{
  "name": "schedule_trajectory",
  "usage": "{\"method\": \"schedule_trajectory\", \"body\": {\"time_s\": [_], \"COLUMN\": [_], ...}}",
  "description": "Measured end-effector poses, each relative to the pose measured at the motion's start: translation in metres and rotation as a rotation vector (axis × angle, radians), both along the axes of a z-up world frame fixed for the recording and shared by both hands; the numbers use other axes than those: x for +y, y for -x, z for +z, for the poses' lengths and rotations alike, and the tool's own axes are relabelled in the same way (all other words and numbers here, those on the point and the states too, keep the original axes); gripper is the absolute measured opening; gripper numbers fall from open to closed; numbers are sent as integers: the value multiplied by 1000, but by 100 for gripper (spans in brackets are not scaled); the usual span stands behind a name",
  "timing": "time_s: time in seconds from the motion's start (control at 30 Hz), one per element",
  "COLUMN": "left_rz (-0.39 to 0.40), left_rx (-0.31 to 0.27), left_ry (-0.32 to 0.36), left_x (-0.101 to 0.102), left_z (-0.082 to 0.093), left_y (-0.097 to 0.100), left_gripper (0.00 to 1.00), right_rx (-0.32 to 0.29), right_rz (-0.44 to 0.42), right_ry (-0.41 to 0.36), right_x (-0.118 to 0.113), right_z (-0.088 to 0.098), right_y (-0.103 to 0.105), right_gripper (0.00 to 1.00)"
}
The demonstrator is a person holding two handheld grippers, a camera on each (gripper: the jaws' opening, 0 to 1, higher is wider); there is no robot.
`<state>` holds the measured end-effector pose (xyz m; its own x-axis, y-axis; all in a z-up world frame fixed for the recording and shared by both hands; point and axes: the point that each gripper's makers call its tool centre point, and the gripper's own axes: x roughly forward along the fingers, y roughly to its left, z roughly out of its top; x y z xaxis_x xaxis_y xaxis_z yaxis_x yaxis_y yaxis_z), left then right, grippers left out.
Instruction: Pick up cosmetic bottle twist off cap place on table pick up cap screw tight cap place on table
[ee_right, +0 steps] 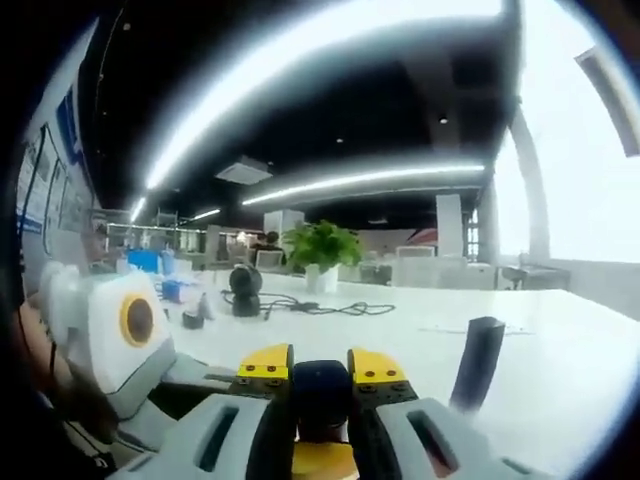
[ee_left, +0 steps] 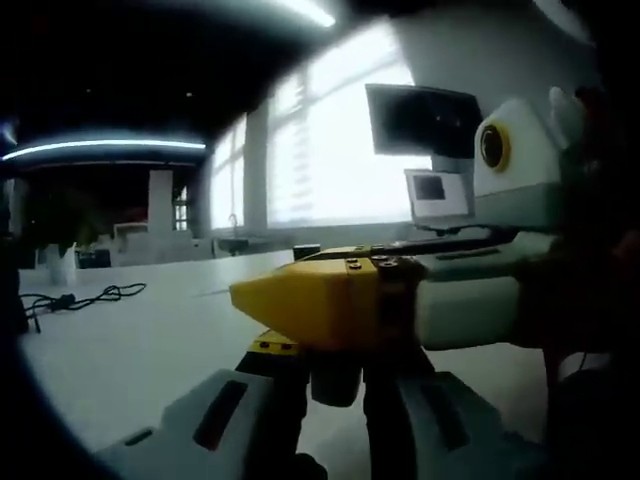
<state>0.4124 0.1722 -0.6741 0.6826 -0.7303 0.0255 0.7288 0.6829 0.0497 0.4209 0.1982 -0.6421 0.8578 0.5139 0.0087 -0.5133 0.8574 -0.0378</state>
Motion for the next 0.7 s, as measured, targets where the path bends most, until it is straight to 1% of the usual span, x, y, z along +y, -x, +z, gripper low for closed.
{"method": "schedule_trajectory", "body": {"time_s": [0.03,0.07,0.1,0.13,0.17,0.2,0.23,0.27,0.3,0.37,0.4,0.43,0.47,0.5,0.53,0.57,0.6,0.63,0.67,0.7], "left_rz": [-11,-35,-50,-59,-83,-96,-96,-119,-131,-178,-202,-219,-250,-263,-309,-344,-366,-391,-414,-445], "left_rx": [13,48,60,63,81,81,77,74,77,67,67,64,58,57,49,51,26,15,18,33], "left_ry": [5,12,19,32,60,75,69,66,61,54,55,59,58,46,45,45,35,18,9,20], "left_x": [0,-1,-2,0,-1,1,3,3,3,3,3,2,1,0,-2,-4,-5,-7,-9,-12], "left_z": [-1,-3,-4,-3,-3,-1,-1,0,0,2,4,7,8,8,10,10,11,9,8,8], "left_y": [0,2,3,3,5,6,5,7,7,11,14,16,20,23,30,36,40,46,51,57], "left_gripper": [10,10,9,9,9,9,9,9,9,9,9,9,9,9,9,9,9,9,9,9], "right_rx": [1,5,13,37,50,46,46,35,38,44,57,40,13,13,17,6,11,2,2,5], "right_rz": [2,5,17,62,93,133,156,193,227,292,351,374,391,436,455,513,543,575,633,659], "right_ry": [2,2,6,-5,-26,-46,-64,-74,-66,-53,-53,-32,-11,7,1,16,13,-4,-14,-19], "right_x": [0,1,2,6,7,9,9,10,10,11,14,13,11,12,11,12,12,12,14,14], "right_z": [0,-1,-3,-4,-3,0,2,5,5,5,4,5,7,7,8,9,10,14,16,17], "right_y": [0,0,1,4,5,7,8,11,13,19,25,28,31,37,40,47,52,56,65,69], "right_gripper": [13,13,13,13,14,15,17,21,24,26,27,28,28,28,29,30,31,32,32,33]}}
